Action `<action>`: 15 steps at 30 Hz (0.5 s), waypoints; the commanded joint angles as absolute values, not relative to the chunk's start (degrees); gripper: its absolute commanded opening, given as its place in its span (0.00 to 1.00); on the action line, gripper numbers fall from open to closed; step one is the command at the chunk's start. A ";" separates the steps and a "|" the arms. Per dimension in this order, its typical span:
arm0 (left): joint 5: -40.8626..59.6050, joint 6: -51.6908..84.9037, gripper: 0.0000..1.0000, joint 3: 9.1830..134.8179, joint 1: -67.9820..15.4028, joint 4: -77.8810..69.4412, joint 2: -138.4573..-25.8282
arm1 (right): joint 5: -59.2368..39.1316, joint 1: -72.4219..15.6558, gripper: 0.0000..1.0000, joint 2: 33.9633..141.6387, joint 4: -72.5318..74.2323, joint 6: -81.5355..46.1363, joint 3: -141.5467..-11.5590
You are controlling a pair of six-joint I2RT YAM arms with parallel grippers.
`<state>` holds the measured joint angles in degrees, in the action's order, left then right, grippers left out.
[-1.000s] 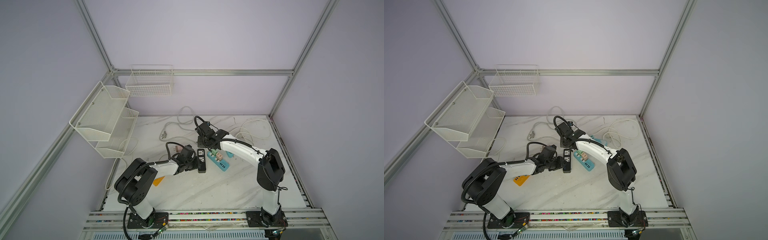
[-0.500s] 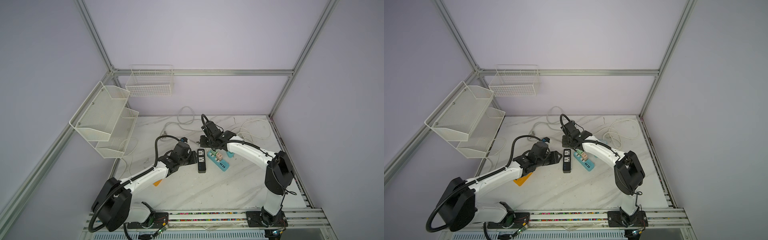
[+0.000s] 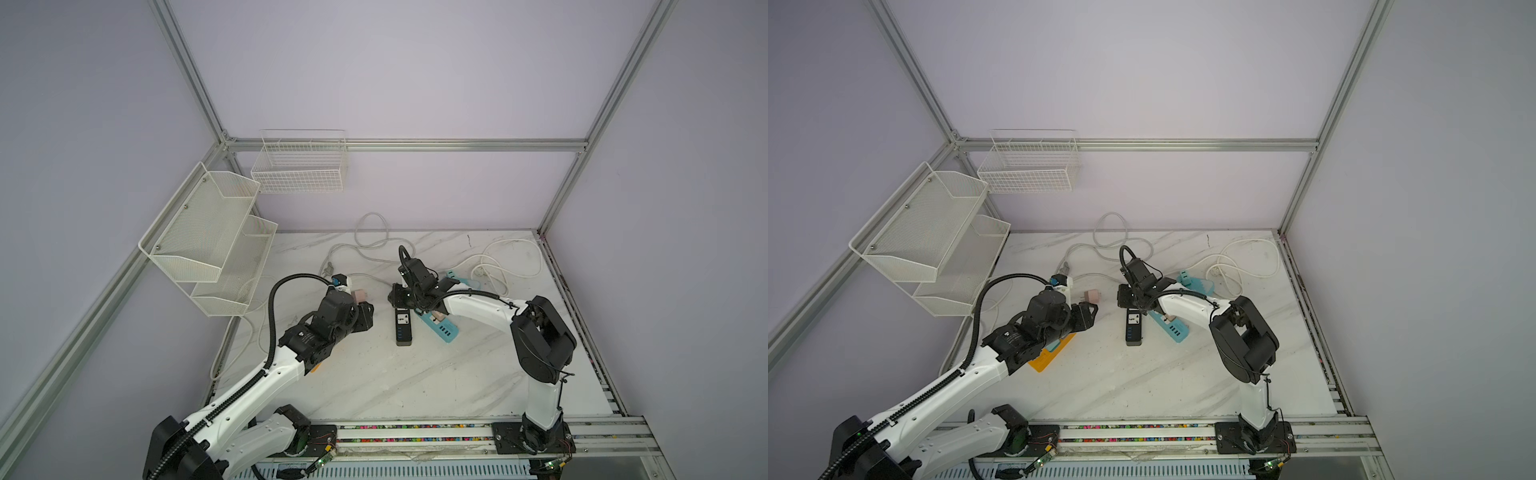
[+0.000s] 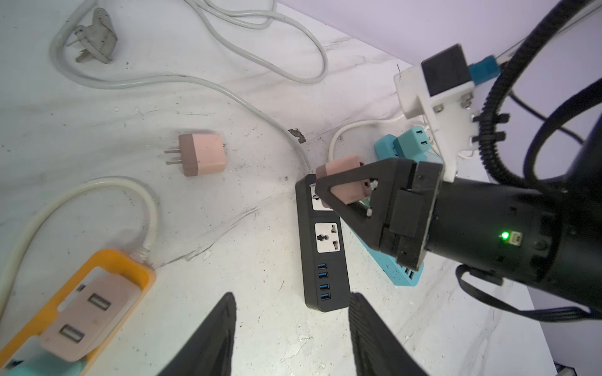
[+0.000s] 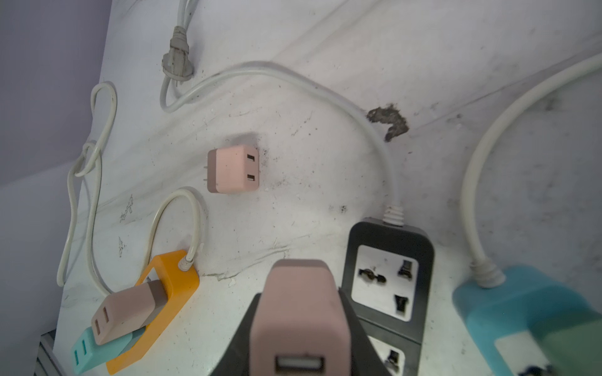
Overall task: Pull the plug off the socket
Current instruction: 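Carry the pink adapter away with the right gripper while the left gripper lifts off, then move the held pink adapter toward the first adapter on the table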
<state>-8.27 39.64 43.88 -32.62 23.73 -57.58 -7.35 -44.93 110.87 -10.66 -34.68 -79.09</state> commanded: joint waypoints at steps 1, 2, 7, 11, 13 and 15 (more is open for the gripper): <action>-11.33 39.78 0.57 40.53 -31.86 25.48 -55.37 | -9.15 -47.04 0.27 112.33 -3.59 -37.17 -78.38; -11.50 39.90 0.58 40.22 -31.76 25.37 -54.92 | -9.22 -47.31 0.27 112.71 -2.46 -37.53 -78.06; -12.75 40.94 0.60 39.49 -31.38 25.93 -53.93 | -11.54 -47.54 0.27 115.54 2.08 -39.80 -77.77; -13.25 42.13 0.62 38.70 -31.18 25.91 -53.38 | -11.00 -48.02 0.27 117.77 3.66 -39.74 -79.19; -13.45 42.74 0.62 38.28 -31.03 25.83 -53.26 | -10.99 -48.05 0.27 119.14 3.89 -40.26 -80.09; -13.28 43.14 0.62 38.06 -30.86 25.88 -53.41 | -10.92 -48.13 0.27 120.28 3.45 -40.25 -81.23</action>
